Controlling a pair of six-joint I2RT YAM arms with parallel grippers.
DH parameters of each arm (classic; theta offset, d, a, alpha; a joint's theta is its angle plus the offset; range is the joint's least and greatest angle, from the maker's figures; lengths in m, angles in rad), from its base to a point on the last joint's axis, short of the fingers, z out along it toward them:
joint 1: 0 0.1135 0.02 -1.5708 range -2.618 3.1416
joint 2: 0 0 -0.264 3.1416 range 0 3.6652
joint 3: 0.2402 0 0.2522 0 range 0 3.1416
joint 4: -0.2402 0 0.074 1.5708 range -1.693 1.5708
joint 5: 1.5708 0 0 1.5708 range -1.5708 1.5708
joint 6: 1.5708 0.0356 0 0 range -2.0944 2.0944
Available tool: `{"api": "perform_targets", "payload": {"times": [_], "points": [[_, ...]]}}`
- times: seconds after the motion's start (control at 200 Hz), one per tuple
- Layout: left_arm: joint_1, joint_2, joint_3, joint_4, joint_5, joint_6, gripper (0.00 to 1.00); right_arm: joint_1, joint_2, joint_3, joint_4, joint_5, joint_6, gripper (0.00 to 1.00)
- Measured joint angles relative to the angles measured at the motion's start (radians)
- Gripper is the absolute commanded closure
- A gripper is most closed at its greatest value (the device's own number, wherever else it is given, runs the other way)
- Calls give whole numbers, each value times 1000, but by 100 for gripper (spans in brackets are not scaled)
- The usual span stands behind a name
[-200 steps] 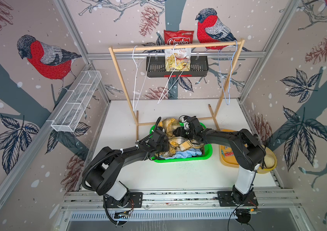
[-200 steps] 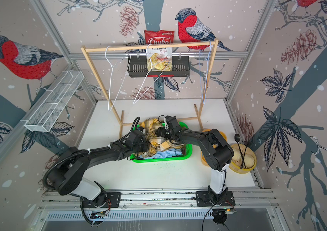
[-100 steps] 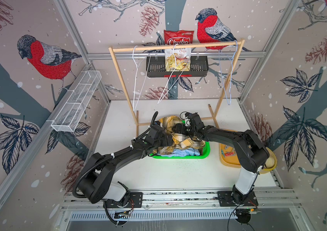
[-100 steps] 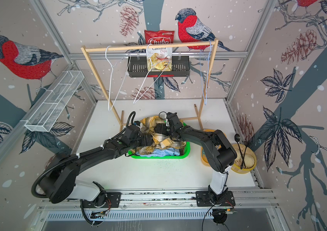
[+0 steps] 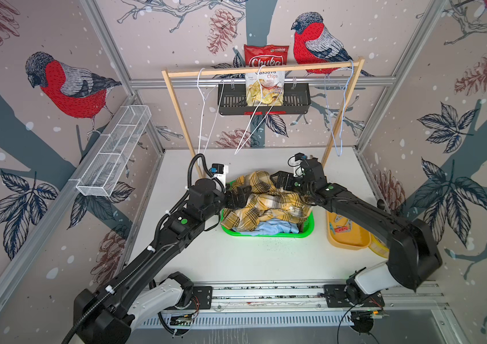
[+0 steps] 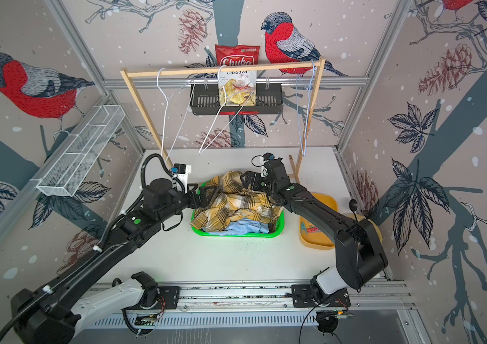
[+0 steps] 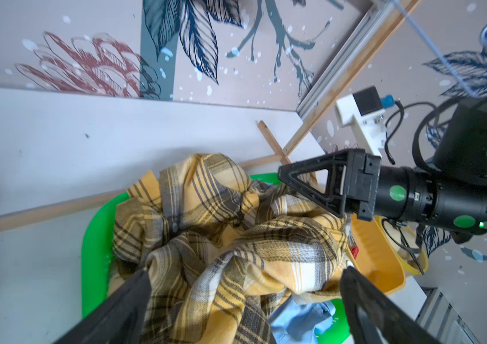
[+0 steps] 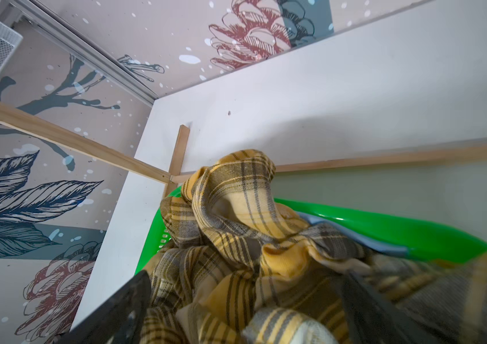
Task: Remove the clothespins securing long-sleeve shirts to the hanger
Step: Adjust the long-sleeve shirt at the bin.
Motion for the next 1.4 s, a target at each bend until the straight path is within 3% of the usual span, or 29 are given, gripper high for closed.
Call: {"api": "perform_targets", "payload": {"times": [0.18,0.315,0.47,0.745,0.966,1.056,1.251,1.401], "points": [[33,-85,-56,-37,-142,27,4,-42,-138,-83,5,-30,-39,0],[65,-79,-87,-45,-195,27,4,-110,-158,-164,124,-266,-7,0],[68,-31,-110,-23,-186,9,4,-65,-174,-204,288,-386,31,0],[69,-13,-123,-8,-165,-6,4,8,-20,-84,500,-422,55,0],[69,-10,-123,15,-163,-5,5,-9,136,-63,776,-491,219,0],[68,4,-124,44,-92,9,8,-9,164,-45,846,-519,268,0],[-95,103,-135,126,21,65,8,-11,175,-8,865,-530,287,0],[-165,174,-152,240,31,73,4,-14,156,-21,822,-527,276,0]]}}
